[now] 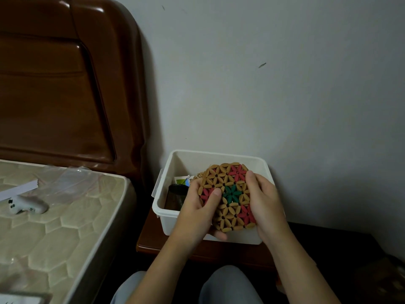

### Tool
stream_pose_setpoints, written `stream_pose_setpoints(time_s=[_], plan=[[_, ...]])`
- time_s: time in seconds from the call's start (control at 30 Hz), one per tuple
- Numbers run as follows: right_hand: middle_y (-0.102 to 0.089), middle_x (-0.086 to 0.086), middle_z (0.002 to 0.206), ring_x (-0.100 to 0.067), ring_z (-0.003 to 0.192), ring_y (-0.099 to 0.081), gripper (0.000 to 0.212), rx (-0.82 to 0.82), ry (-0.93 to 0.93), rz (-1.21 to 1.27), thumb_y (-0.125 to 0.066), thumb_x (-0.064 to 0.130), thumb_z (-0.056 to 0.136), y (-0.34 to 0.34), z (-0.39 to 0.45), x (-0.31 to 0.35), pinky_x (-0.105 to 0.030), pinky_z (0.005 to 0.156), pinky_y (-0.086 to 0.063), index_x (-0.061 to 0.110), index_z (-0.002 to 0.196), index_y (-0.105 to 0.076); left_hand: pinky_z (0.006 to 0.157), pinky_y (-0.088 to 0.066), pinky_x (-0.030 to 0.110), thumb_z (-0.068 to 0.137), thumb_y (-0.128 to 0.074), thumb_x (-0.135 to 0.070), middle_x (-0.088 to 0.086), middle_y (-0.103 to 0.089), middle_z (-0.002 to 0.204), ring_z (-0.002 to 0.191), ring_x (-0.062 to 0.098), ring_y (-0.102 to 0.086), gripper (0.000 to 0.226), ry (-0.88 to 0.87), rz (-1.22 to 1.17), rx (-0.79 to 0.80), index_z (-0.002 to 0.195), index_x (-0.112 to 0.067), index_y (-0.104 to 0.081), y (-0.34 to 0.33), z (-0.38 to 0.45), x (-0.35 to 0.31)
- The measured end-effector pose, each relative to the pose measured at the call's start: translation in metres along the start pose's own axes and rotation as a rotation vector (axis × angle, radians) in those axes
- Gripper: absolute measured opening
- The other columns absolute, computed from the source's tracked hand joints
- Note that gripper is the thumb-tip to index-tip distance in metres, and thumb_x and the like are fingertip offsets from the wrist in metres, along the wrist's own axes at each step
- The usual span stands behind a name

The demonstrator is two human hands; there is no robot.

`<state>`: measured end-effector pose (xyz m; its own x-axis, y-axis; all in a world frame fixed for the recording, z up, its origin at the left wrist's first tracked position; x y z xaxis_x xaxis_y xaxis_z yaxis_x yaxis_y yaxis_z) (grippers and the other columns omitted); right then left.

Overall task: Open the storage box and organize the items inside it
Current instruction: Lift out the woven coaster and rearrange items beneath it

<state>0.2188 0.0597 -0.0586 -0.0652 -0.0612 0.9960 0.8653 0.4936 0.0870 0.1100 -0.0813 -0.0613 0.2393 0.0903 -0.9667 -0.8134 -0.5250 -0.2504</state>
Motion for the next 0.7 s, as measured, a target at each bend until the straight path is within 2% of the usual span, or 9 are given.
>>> stream_pose_setpoints(time_s=[0.17,0.27,0.33,0.4,0.47,0.53,0.57,0.63,0.7], plan=[[-0.076,0.015,0.118,-0.007,0.111,-0.073,0.032,0.054,0.049,-0.023,-0.048,0.054,0.106,-0.018,0.018,-0.001,-0.036,0.090,-0.063,0.040,0.124,-0.070,0.051,-0.064,0.045,0.098,-0.071,-0.037,-0.005,-0.071,0.122,0.099,0.025,-0.079,0.035,-0.025,0.055,-0.049,0.128,-0.044,-0.054,0.016,0.021,-0.005],[-0.070,0.014,0.133,-0.007,0.123,-0.067,0.044,0.160,0.033,-0.035,-0.046,0.062,0.104,-0.027,0.037,-0.005,-0.036,0.100,-0.057,0.042,0.139,-0.062,0.049,-0.063,0.044,0.095,-0.072,-0.037,-0.004,-0.075,0.117,0.098,0.029,-0.079,0.037,-0.046,-0.009,-0.069,0.129,-0.038,-0.057,0.035,0.035,-0.004],[-0.066,0.010,0.135,-0.012,0.121,-0.067,0.047,0.108,-0.047,-0.041,-0.046,0.062,0.104,-0.026,0.057,-0.011,-0.038,0.101,-0.057,0.039,0.143,-0.057,0.047,-0.062,0.043,0.095,-0.071,-0.034,0.001,-0.075,0.119,0.097,0.032,-0.079,0.036,-0.081,-0.049,-0.158,0.129,-0.034,-0.058,0.051,0.044,-0.001],[-0.066,0.002,0.126,-0.017,0.107,-0.071,0.036,0.018,-0.167,-0.059,-0.051,0.043,0.109,-0.020,0.077,-0.021,-0.036,0.091,-0.060,0.030,0.141,-0.055,0.047,-0.062,0.044,0.098,-0.069,-0.029,0.003,-0.073,0.122,0.097,0.030,-0.080,0.031,-0.112,-0.068,-0.292,0.128,-0.033,-0.059,0.070,0.051,0.006],[-0.065,-0.002,0.114,-0.020,0.097,-0.069,0.040,-0.008,-0.323,-0.146,-0.054,0.024,0.107,-0.017,0.094,-0.038,-0.036,0.085,-0.060,0.015,0.146,-0.053,0.050,-0.063,0.044,0.101,-0.067,-0.028,0.003,-0.071,0.126,0.099,0.028,-0.079,0.031,-0.125,-0.077,-0.394,0.130,-0.033,-0.058,0.089,0.060,0.015],[-0.064,-0.004,0.096,-0.021,0.085,-0.065,0.034,0.038,-0.495,-0.223,-0.058,0.019,0.103,-0.022,0.101,-0.060,-0.035,0.076,-0.055,0.006,0.135,-0.059,0.052,-0.064,0.043,0.102,-0.066,-0.030,0.003,-0.070,0.127,0.099,0.028,-0.079,0.031,-0.131,-0.079,-0.449,0.131,-0.035,-0.057,0.100,0.066,0.023],[-0.063,-0.004,0.089,-0.022,0.082,-0.063,0.027,0.081,-0.586,-0.245,-0.060,0.021,0.102,-0.026,0.102,-0.073,-0.033,0.074,-0.052,0.010,0.127,-0.063,0.052,-0.064,0.042,0.102,-0.066,-0.031,0.002,-0.070,0.128,0.099,0.028,-0.079,0.032,-0.135,-0.081,-0.463,0.132,-0.036,-0.056,0.103,0.069,0.026],[-0.065,-0.004,0.089,-0.021,0.080,-0.063,0.015,0.179,-0.740,-0.263,-0.060,0.028,0.101,-0.039,0.105,-0.095,-0.033,0.077,-0.050,0.018,0.112,-0.063,0.053,-0.064,0.042,0.103,-0.066,-0.033,0.002,-0.070,0.128,0.100,0.028,-0.079,0.033,-0.131,-0.081,-0.475,0.134,-0.038,-0.055,0.106,0.079,0.034],[-0.066,0.000,0.088,-0.018,0.076,-0.060,0.006,0.243,-0.795,-0.306,-0.060,0.028,0.102,-0.047,0.112,-0.114,-0.038,0.088,-0.050,0.023,0.099,-0.062,0.054,-0.065,0.043,0.102,-0.067,-0.035,-0.002,-0.071,0.126,0.101,0.028,-0.079,0.033,-0.123,-0.079,-0.461,0.132,-0.042,-0.055,0.107,0.085,0.040]])
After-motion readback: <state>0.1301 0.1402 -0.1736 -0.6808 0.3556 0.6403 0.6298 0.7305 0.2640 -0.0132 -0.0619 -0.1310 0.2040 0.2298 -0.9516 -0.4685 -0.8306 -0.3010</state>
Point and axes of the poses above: each hand's wrist, its own z-axis towards the middle knuckle, its own y-axis out of the back of the hand, x = y × z, the point moved 3 cm from there along z, towards the middle knuckle
